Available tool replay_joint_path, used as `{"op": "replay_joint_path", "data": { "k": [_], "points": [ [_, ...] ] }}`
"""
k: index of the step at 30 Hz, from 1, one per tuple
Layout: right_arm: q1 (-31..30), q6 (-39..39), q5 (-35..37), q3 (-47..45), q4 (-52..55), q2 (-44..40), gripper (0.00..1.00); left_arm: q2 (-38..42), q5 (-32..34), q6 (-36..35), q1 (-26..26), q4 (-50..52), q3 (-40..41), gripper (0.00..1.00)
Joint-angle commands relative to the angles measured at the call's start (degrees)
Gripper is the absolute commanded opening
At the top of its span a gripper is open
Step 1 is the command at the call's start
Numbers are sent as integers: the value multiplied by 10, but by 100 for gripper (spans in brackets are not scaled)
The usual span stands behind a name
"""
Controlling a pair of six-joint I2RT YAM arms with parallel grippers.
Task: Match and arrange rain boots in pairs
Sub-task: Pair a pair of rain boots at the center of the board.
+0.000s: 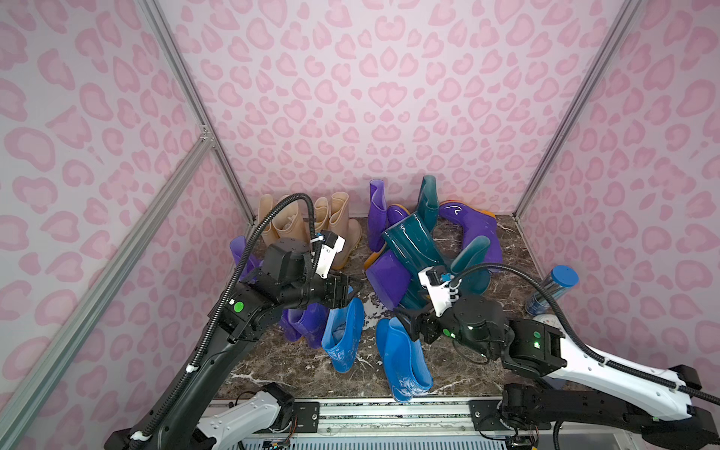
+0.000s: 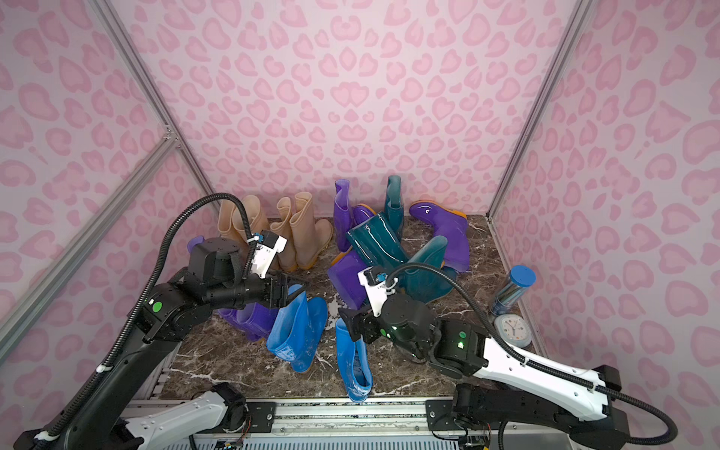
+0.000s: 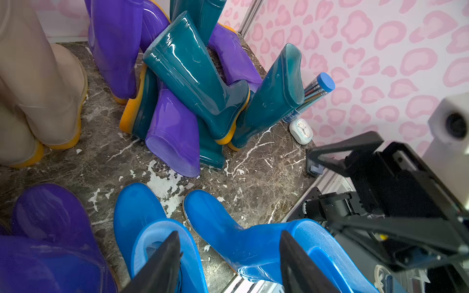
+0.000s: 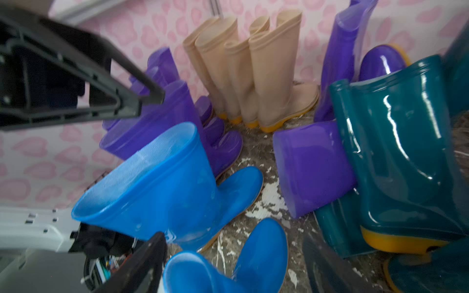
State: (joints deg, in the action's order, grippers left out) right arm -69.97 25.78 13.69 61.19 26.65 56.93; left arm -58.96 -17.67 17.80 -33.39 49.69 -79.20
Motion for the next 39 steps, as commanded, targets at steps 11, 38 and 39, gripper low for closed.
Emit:
{"op": "replay_joint_path", "data": {
  "k": [11,38,39],
  "points": [
    [3,-25,-32,56,46,122,0,17,38,-37,0,-8,-1,65],
    [266,-107,52,302,73,175,65,-53,12,-49,2,-28,-77,73],
    [302,-110,49,321,76,188,65,-61,11,-49,2,-34,-82,74]
  ]
}}
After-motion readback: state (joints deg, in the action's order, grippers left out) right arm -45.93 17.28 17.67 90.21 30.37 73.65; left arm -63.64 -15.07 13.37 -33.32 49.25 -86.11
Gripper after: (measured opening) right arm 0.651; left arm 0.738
